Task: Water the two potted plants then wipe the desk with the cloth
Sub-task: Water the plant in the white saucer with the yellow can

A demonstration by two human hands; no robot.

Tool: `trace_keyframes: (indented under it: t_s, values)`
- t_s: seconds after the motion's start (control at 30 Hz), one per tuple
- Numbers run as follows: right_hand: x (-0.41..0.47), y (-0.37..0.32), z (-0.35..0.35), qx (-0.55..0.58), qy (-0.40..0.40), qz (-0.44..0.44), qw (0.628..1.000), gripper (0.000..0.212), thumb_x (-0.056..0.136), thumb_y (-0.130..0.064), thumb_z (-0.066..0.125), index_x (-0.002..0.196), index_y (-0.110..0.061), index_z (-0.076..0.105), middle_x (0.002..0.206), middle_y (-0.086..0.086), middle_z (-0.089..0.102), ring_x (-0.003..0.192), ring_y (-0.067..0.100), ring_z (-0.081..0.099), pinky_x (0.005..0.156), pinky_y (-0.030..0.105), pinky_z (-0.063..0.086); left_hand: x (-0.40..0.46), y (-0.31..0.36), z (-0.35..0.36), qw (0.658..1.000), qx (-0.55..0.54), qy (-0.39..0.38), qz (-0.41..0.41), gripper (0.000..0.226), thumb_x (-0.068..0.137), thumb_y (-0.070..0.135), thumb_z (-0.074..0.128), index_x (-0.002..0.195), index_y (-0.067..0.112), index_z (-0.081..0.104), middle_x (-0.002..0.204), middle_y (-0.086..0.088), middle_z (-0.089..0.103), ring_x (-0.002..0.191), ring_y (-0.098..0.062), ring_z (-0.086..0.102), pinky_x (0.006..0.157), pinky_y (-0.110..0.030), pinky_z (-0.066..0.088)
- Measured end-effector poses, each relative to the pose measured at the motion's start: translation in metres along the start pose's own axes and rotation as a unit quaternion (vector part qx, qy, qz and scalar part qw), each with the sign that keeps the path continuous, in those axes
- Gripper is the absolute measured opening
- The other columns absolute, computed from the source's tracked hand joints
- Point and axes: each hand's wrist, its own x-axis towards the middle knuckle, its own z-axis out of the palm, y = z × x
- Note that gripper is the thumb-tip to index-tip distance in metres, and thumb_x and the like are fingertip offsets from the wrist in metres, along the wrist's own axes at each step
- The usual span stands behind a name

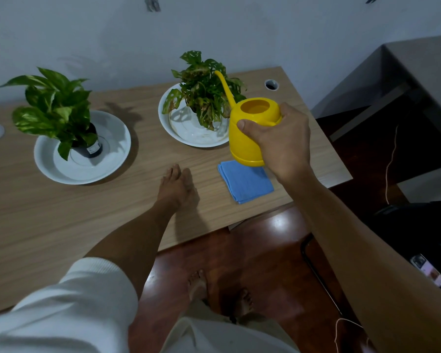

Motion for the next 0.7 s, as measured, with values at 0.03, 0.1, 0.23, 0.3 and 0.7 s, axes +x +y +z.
trace_keyframes:
  t_s: [0.03, 0.1, 0.23, 0.3, 0.7]
  values:
    - [-0.0004, -0.0014, 0.0005, 0.001, -0.001, -0.001, 1.000, 0.051, 0.072, -0.045, 0.091, 0.111, -0.018, 0.071, 0.103, -0.002, 0.074, 0.099, 0.021, 0.070, 0.078, 0.032, 0.056, -0.0003, 0.0006, -0.0001, 1.000, 0.002, -0.003, -0.001, 0.060, 0.095, 0.042, 0.055, 0.146, 0.017, 0.036, 0.163, -0.021, 0.022, 0.156, -0.042, 0.014, 0.124, -0.055, 0.022]
    - [-0.0014, -0.0032, 0.0019, 0.002, -0.002, -0.004, 1.000, 0.052, 0.072, -0.046, 0.091, 0.111, -0.018, 0.072, 0.104, -0.002, 0.074, 0.100, 0.021, 0.070, 0.081, 0.035, 0.058, -0.0012, 0.0032, -0.0013, 1.000, 0.003, -0.005, -0.004, 0.056, 0.094, 0.041, 0.054, 0.143, 0.018, 0.038, 0.164, -0.022, 0.021, 0.156, -0.042, 0.013, 0.125, -0.055, 0.021]
    - [-0.0040, -0.0056, 0.0041, 0.003, -0.011, -0.001, 1.000, 0.053, 0.072, -0.046, 0.091, 0.112, -0.018, 0.072, 0.105, -0.002, 0.074, 0.101, 0.021, 0.070, 0.085, 0.041, 0.060, -0.0021, 0.0050, -0.0027, 1.000, -0.009, -0.001, -0.009, 0.047, 0.088, 0.041, 0.053, 0.129, 0.019, 0.041, 0.157, -0.022, 0.028, 0.152, -0.043, 0.021, 0.121, -0.058, 0.026]
    - [-0.0055, -0.0058, 0.0040, 0.002, -0.015, 0.000, 1.000, 0.053, 0.071, -0.046, 0.092, 0.113, -0.019, 0.072, 0.106, -0.002, 0.075, 0.100, 0.020, 0.070, 0.085, 0.041, 0.061, -0.0011, 0.0029, -0.0017, 1.000, -0.010, -0.002, -0.007, 0.049, 0.090, 0.041, 0.053, 0.132, 0.019, 0.040, 0.159, -0.022, 0.027, 0.153, -0.043, 0.020, 0.122, -0.058, 0.025]
    - [-0.0060, 0.0018, -0.0056, -0.019, -0.019, 0.008, 1.000, 0.056, 0.068, -0.048, 0.092, 0.113, -0.020, 0.074, 0.106, -0.002, 0.075, 0.102, 0.021, 0.071, 0.087, 0.044, 0.061, -0.0034, 0.0003, 0.0004, 1.000, -0.003, -0.005, -0.002, 0.065, 0.098, 0.043, 0.050, 0.154, 0.018, 0.028, 0.169, -0.020, 0.010, 0.159, -0.042, 0.007, 0.127, -0.055, 0.016]
